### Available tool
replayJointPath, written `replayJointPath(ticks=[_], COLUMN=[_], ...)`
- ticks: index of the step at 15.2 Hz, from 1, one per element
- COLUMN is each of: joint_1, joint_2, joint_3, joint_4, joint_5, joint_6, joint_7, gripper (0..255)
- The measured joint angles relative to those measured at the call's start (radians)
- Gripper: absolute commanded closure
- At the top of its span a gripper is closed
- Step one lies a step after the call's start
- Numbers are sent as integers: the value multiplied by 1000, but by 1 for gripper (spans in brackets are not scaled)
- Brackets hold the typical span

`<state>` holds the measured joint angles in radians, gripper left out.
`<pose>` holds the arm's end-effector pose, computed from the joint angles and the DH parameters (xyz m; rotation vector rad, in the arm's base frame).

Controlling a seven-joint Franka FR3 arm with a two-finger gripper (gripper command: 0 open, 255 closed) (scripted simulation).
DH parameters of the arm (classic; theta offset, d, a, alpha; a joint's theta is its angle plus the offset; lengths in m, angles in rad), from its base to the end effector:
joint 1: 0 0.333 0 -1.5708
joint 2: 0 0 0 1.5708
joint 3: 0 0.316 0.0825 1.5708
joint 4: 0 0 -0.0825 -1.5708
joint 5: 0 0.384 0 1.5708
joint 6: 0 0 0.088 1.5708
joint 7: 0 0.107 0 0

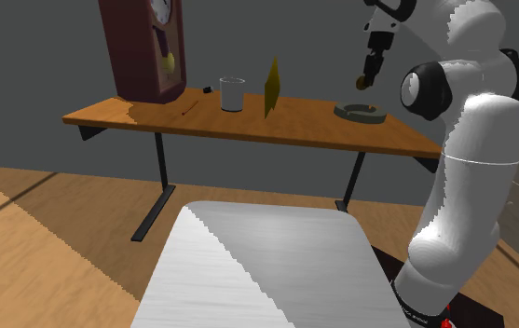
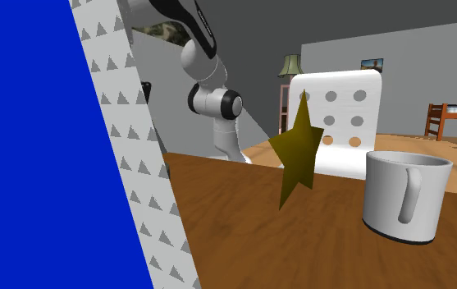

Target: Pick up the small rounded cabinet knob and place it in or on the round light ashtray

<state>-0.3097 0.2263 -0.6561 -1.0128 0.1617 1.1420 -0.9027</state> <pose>0.3788 -0.4009 0.7308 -3.0902 -0.0140 0.0370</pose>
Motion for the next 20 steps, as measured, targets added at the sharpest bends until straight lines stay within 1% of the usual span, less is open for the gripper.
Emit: replayJointPath(ticks=[6, 12, 15, 19, 20], joint_1=[51, 82, 86, 88, 88], joint_2=[-79, -142, -154, -158, -158], joint_3=[9, 21, 24, 25, 25], joint_4=[-182, -342, -373, -380, -381], joint_5=[-55, -96, -103, -105, -106], joint_6=[118, 227, 248, 253, 253], joint_7=[20, 42, 46, 47, 47], gripper=[255, 255, 255, 255, 0])
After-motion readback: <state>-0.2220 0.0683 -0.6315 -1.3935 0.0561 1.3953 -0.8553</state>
